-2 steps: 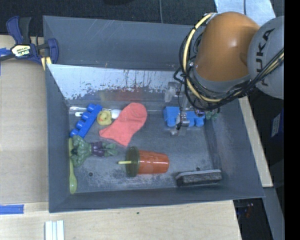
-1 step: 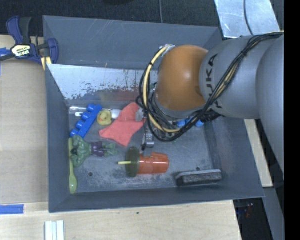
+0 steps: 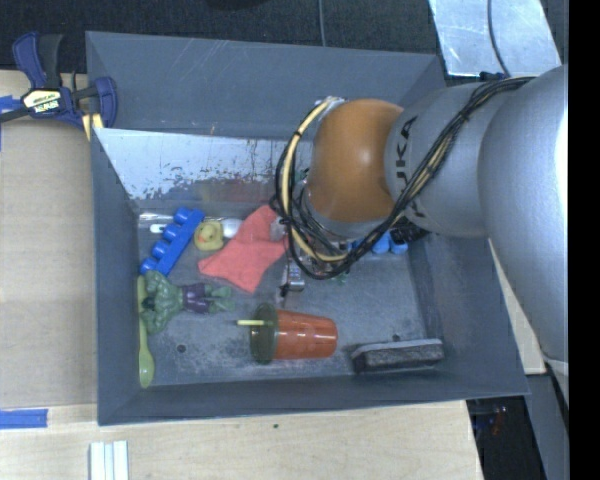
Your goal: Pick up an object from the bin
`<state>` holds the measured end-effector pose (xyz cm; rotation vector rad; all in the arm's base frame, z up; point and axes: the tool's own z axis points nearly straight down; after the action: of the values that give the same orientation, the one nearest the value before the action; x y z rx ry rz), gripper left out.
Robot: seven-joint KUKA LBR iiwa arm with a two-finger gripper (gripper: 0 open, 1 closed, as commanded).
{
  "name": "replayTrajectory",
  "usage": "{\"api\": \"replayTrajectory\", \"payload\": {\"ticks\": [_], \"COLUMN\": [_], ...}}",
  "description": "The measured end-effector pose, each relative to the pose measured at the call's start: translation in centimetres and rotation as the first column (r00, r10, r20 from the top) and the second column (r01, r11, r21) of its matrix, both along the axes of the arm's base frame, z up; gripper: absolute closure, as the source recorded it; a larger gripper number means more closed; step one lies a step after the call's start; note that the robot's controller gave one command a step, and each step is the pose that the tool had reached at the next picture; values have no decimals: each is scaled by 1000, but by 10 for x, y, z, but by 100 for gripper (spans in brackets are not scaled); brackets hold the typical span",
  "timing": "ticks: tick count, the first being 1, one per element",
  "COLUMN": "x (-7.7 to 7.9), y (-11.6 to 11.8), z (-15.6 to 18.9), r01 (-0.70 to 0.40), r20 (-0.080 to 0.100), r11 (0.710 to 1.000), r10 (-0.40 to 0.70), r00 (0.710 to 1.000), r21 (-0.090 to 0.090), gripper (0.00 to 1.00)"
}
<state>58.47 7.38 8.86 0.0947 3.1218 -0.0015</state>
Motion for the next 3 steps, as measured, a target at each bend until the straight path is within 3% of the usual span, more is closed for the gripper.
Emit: {"api": "replayTrajectory", "payload": {"ticks": [1,2,3], "x": [5,42,42], "y": [39,52,52], "z": [-12,-16,-16], "r01": [239,24,24], "r20": [-5,7,7], "r11": [971,1000,1000], "r10": [-239,-24,-24], "r00": [971,1000,1000], "r21": [5,-4,-4], "gripper": [0,100,100]}}
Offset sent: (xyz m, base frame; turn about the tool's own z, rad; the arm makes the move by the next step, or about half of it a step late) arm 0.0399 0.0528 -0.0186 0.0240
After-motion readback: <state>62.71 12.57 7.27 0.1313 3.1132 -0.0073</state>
